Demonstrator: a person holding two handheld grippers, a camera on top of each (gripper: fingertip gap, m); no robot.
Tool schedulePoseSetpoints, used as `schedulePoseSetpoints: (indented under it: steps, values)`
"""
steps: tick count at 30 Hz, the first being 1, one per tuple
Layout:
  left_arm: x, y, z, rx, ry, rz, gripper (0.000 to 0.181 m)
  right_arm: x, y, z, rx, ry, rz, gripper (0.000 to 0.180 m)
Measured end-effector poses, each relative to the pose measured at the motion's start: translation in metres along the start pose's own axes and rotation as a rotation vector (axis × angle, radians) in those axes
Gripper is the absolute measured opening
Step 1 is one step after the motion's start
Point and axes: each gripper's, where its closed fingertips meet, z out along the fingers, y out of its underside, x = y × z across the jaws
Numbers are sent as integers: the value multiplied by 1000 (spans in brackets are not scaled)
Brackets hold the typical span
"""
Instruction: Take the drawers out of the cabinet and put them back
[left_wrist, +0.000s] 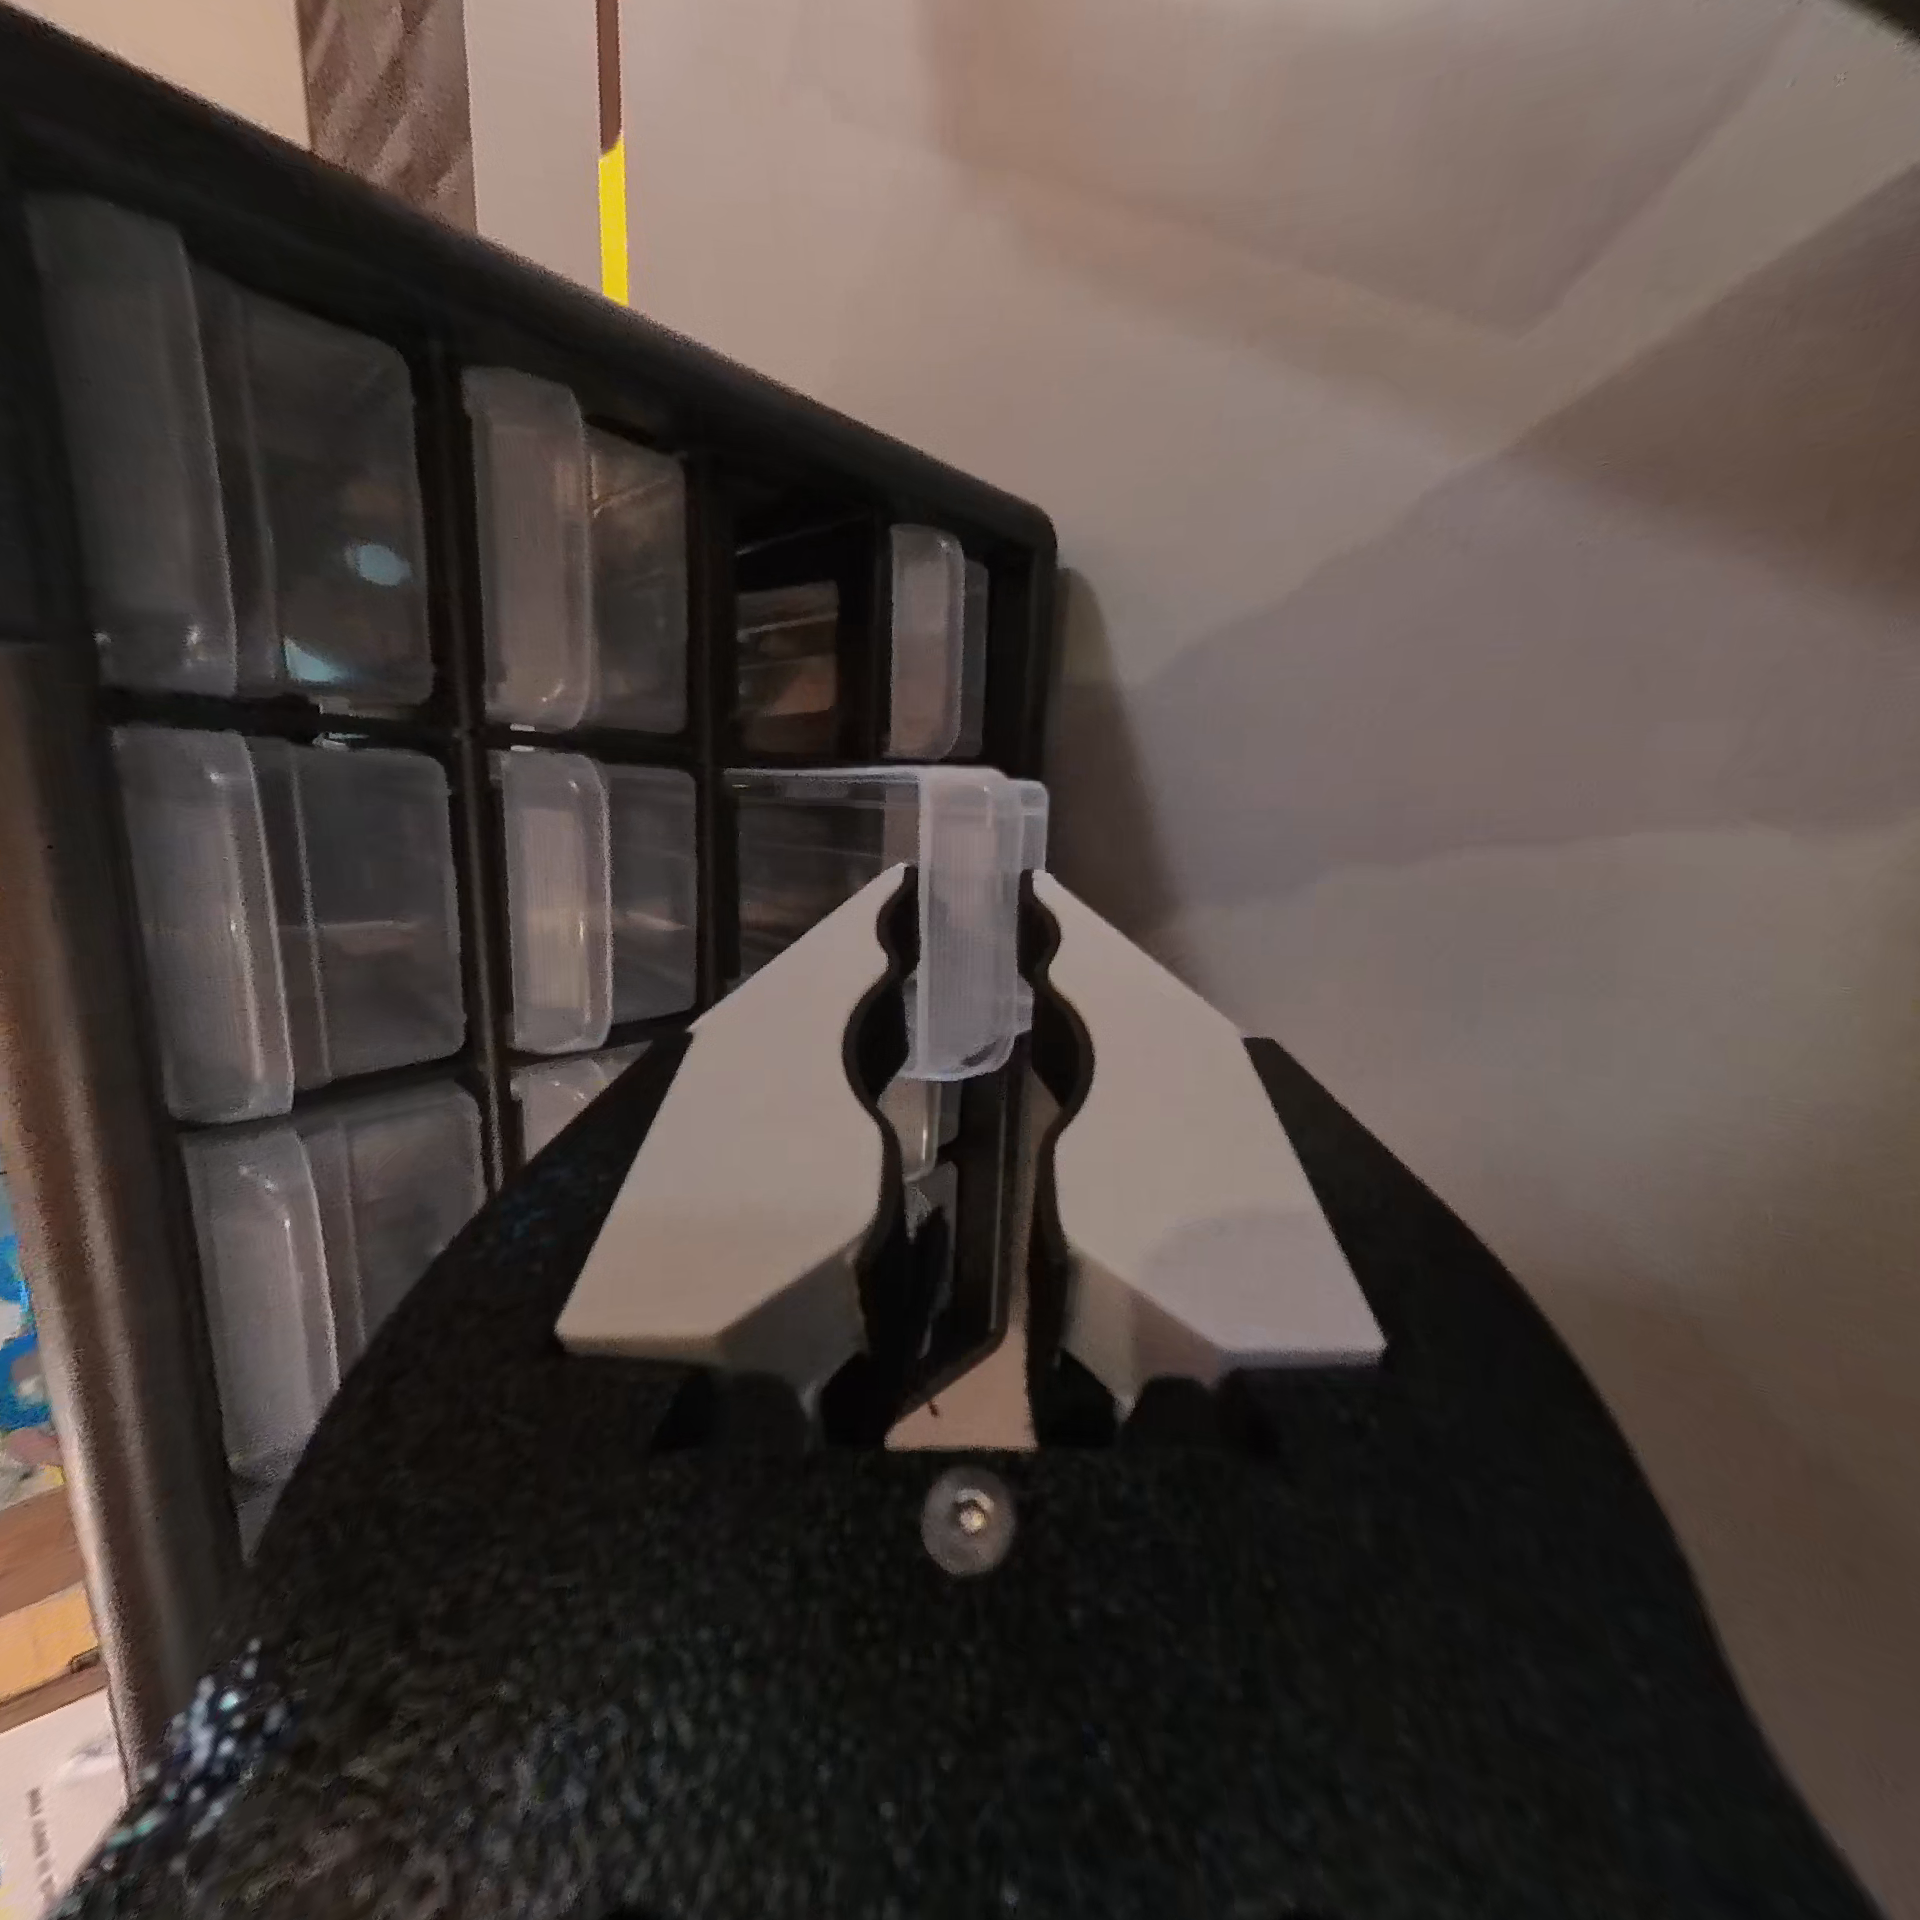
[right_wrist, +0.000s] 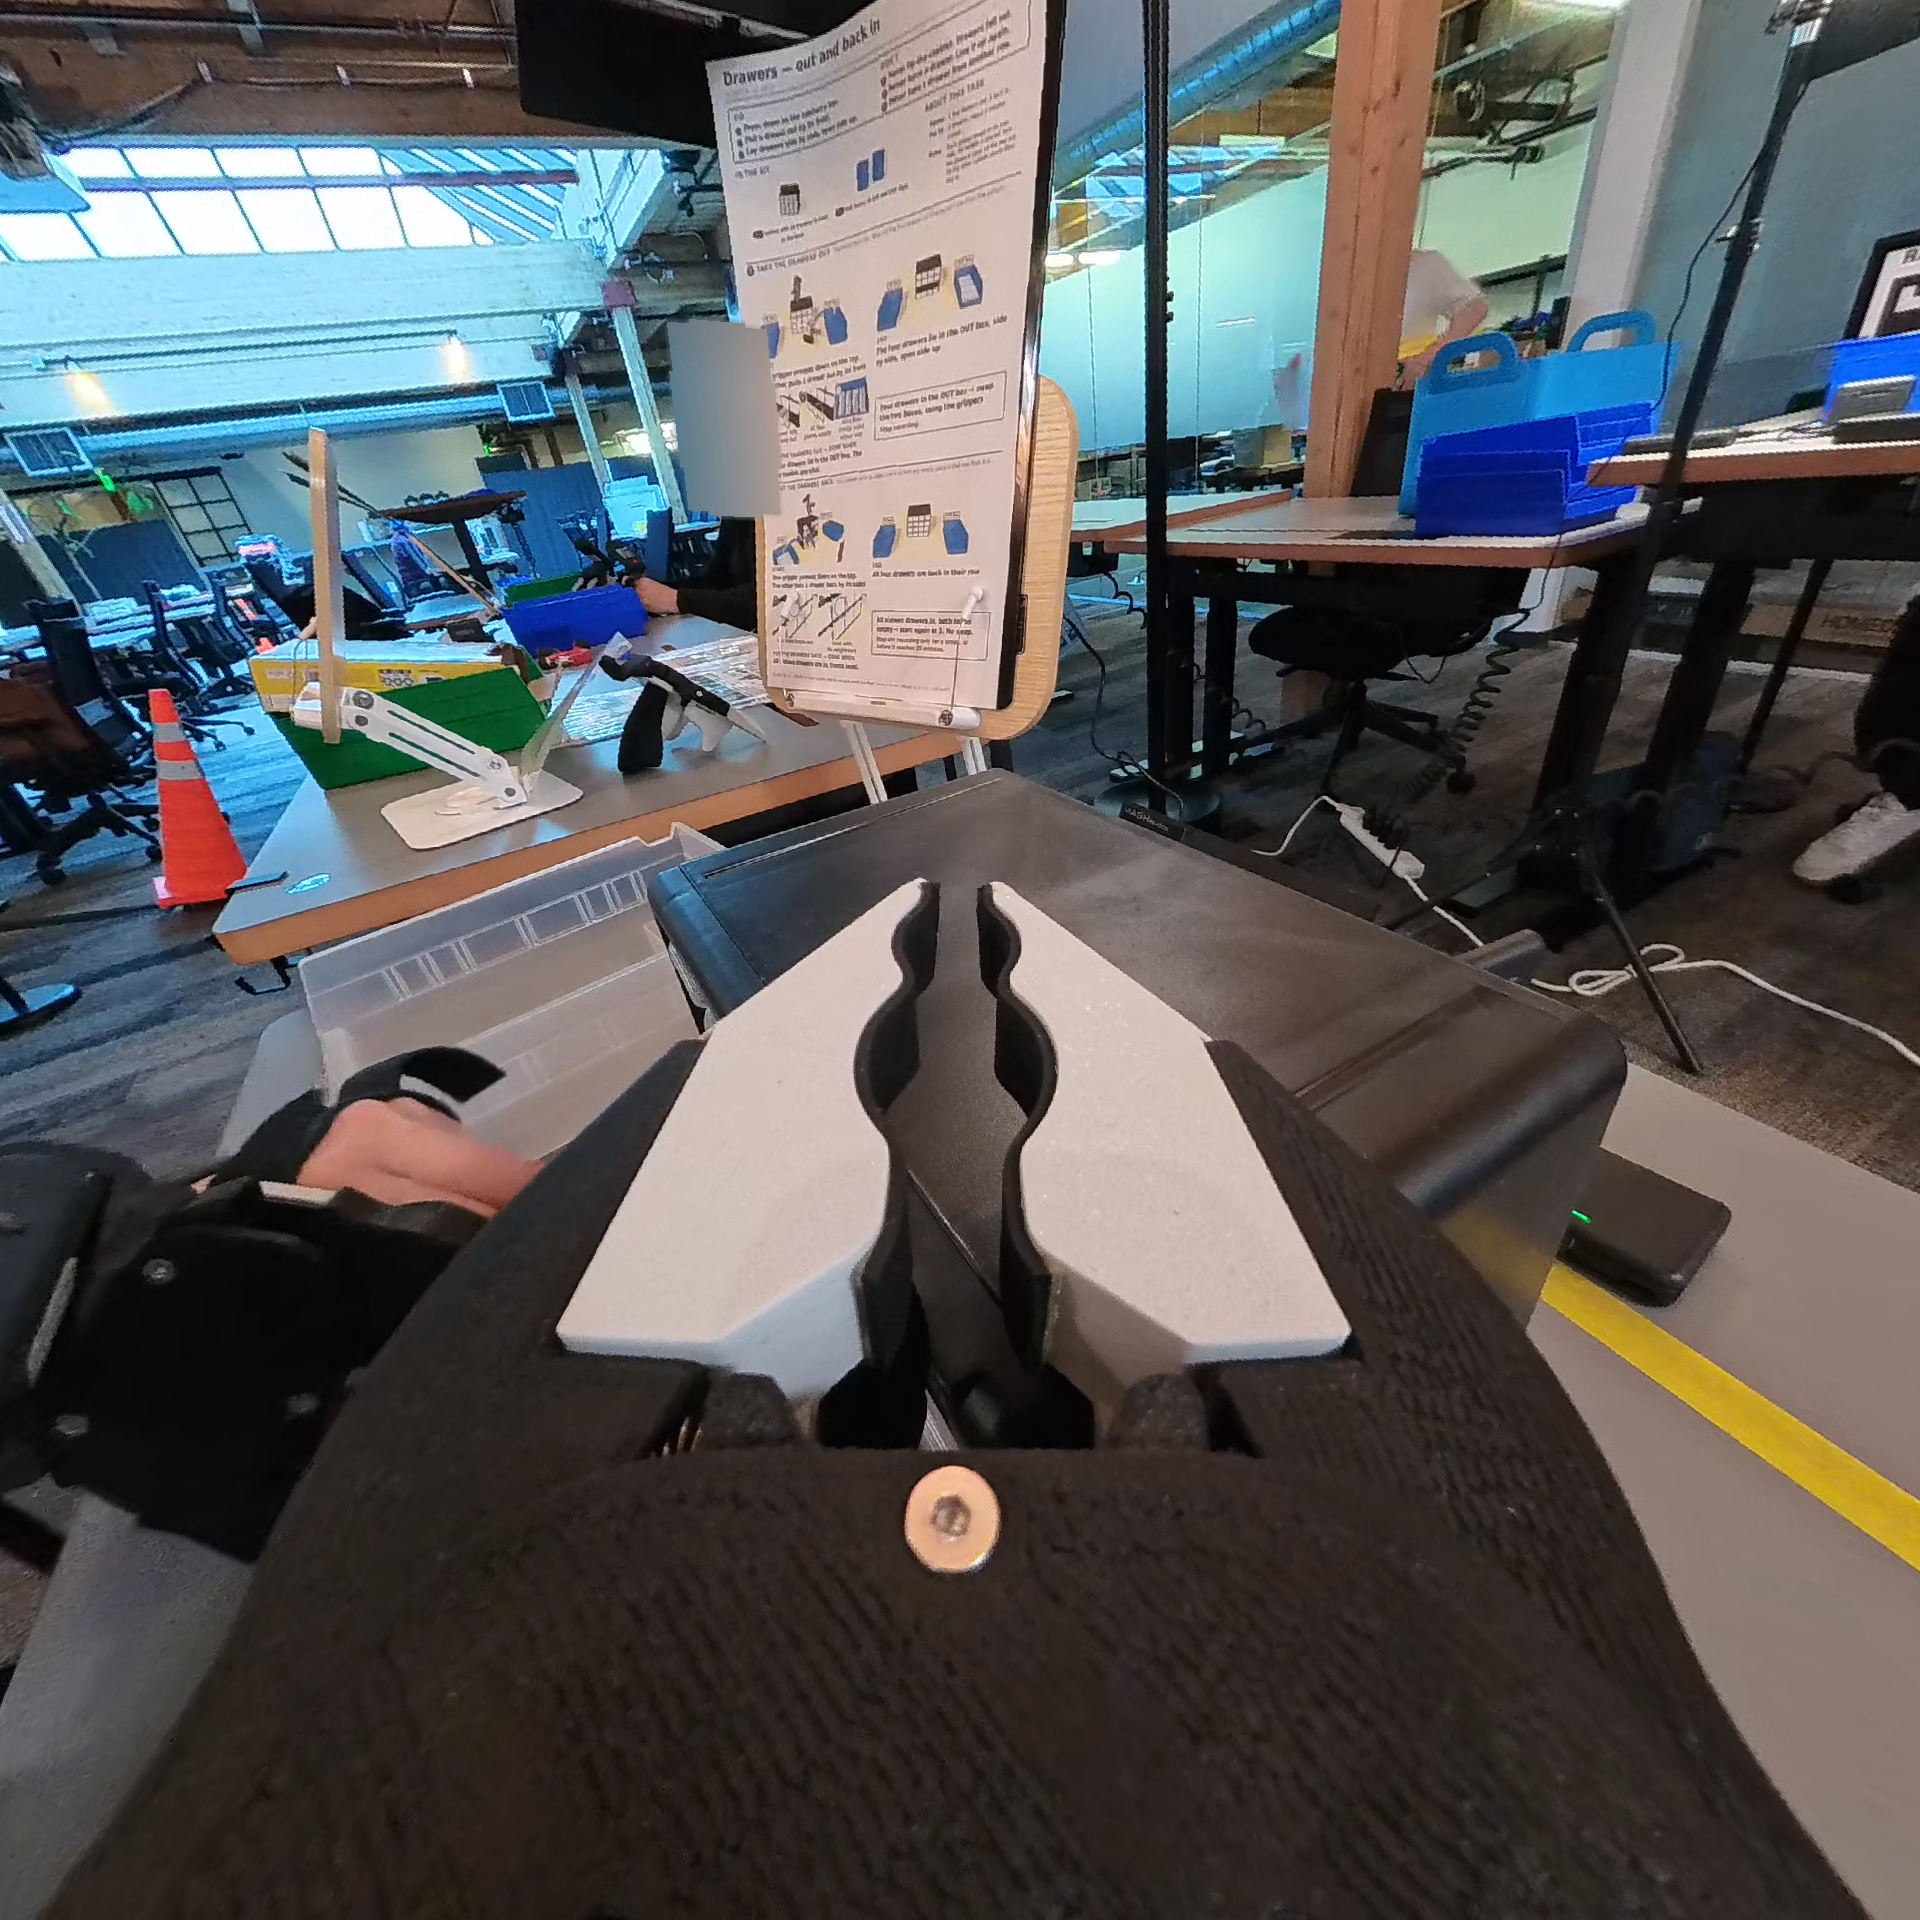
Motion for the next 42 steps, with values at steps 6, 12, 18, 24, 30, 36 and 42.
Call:
schedulePoseSetpoints:
  steps: [6,12,18,24,30,36,42]
  values:
    - [-9,5,10,-20,-16,19,16,0,0,0,0,-1,1,6]
    - [-17,1,16,47,-32,-66,23,0,0,0,1,0,2,6]
    - [8,-8,-10,170,-63,-181,42,0,0,-1,5,-5,8,6]
    - [33,6,8,133,3,-222,40,0,0,0,-1,3,2,6]
    - [-2,14,30,124,-76,-341,48,0,0,0,-5,7,0,6]
    - [9,12,25,148,-21,-399,60,0,1,0,-9,11,-5,6]
    - [4,37,-69,314,-111,-446,55,0,0,0,-2,5,1,7]
